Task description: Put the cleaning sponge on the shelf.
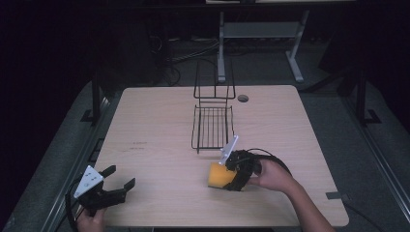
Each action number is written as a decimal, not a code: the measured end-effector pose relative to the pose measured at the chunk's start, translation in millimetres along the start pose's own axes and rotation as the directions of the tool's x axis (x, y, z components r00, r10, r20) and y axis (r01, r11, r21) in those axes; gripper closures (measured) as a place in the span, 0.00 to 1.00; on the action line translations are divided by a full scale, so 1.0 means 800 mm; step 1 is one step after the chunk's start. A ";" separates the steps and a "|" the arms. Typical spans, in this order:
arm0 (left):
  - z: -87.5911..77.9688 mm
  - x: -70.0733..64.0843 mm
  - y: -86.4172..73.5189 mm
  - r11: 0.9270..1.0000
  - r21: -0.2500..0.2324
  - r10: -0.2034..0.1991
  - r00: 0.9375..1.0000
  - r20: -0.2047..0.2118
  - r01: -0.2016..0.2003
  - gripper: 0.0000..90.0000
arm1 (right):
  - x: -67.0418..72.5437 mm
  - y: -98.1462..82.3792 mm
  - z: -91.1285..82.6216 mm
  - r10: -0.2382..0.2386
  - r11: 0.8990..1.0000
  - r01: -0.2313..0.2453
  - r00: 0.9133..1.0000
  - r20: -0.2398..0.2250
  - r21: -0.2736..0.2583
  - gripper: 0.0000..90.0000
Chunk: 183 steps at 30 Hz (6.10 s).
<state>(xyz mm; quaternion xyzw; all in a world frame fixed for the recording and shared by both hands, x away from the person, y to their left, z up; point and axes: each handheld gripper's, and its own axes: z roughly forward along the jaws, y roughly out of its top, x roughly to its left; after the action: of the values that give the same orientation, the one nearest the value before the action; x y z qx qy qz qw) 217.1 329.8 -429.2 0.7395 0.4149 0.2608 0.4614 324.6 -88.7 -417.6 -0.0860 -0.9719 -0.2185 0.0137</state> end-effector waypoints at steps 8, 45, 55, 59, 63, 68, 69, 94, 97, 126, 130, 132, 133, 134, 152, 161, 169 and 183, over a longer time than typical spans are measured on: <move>0.001 0.002 0.000 1.000 -0.002 -0.006 1.000 0.001 0.006 0.15 | -0.009 0.010 -0.009 -0.007 1.000 0.007 1.000 -0.001 -0.010 0.24; 0.004 0.001 0.003 1.000 -0.001 0.006 1.000 0.002 -0.006 0.15 | -0.062 0.047 -0.021 0.004 1.000 -0.004 1.000 -0.019 -0.004 0.24; 0.005 0.002 0.003 1.000 -0.002 0.003 1.000 0.002 -0.003 0.15 | -0.080 0.055 -0.020 -0.005 1.000 0.005 1.000 -0.018 -0.006 0.24; 0.006 0.002 0.004 1.000 0.000 0.007 1.000 0.002 -0.007 0.15 | -0.085 0.061 -0.020 -0.007 1.000 0.007 1.000 -0.021 0.000 0.24; 0.008 0.001 0.005 1.000 0.000 0.009 1.000 0.006 -0.009 0.15 | -0.092 0.065 -0.019 0.003 1.000 -0.003 1.000 -0.027 0.002 0.24; 0.010 0.000 0.005 1.000 0.005 0.012 1.000 0.012 -0.012 0.15 | -0.099 0.069 -0.017 0.005 1.000 -0.005 1.000 -0.025 0.016 0.24; 0.010 0.000 0.005 1.000 0.004 0.012 1.000 0.012 -0.012 0.15 | -0.100 0.070 -0.017 0.009 1.000 -0.009 1.000 -0.025 0.015 0.24; 0.009 0.006 0.003 1.000 0.005 -0.002 1.000 0.002 0.002 0.15 | -0.148 0.084 -0.013 0.041 0.997 -0.038 0.999 -0.035 0.069 0.24; 0.008 0.006 0.003 1.000 0.004 -0.003 1.000 0.003 0.003 0.15 | -0.155 0.086 -0.013 0.048 0.997 -0.045 0.998 -0.044 0.056 0.24; 0.006 0.005 0.002 1.000 0.000 -0.003 1.000 0.006 0.003 0.15 | -0.198 0.098 -0.009 0.084 0.996 -0.083 0.996 -0.022 0.034 0.24; 0.006 0.004 0.002 1.000 0.000 0.001 1.000 0.009 -0.001 0.15 | -0.200 0.096 -0.004 0.092 0.995 -0.091 0.995 -0.029 0.045 0.24; 0.006 0.004 0.002 1.000 0.000 0.001 1.000 0.007 -0.001 0.15 | -0.202 0.095 0.002 0.098 0.994 -0.097 0.995 -0.033 0.050 0.24; 0.005 0.004 0.002 1.000 0.001 0.001 1.000 0.006 -0.001 0.15 | -0.203 0.094 0.003 0.103 0.994 -0.101 0.994 -0.029 0.052 0.24; 0.005 0.005 0.002 1.000 0.002 -0.001 1.000 0.004 0.001 0.15 | -0.203 0.094 0.004 0.105 0.993 -0.104 0.994 -0.028 0.053 0.24; 0.000 0.005 0.000 1.000 -0.004 -0.006 1.000 0.001 0.006 0.15 | -0.195 0.095 0.017 0.088 0.995 -0.087 0.996 -0.004 0.053 0.19; 0.003 0.003 0.001 1.000 0.002 -0.005 1.000 0.008 0.005 0.15 | -0.192 0.084 0.001 0.115 0.993 -0.115 0.993 0.001 -0.023 0.18; 0.002 0.004 0.001 1.000 0.001 -0.004 1.000 0.007 0.004 0.15 | -0.190 0.082 -0.007 0.116 0.993 -0.115 0.993 0.007 -0.037 0.18; 0.004 0.001 0.002 1.000 0.003 0.004 1.000 0.011 -0.004 0.15 | -0.184 0.066 -0.018 0.154 0.986 -0.153 0.988 0.009 -0.063 0.18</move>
<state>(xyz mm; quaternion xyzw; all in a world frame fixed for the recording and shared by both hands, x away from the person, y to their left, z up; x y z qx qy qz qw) 220.3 328.7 -429.1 0.7425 0.4113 0.2570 0.4620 478.5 -71.1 -391.9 -0.1626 -0.9553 -0.2461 0.0210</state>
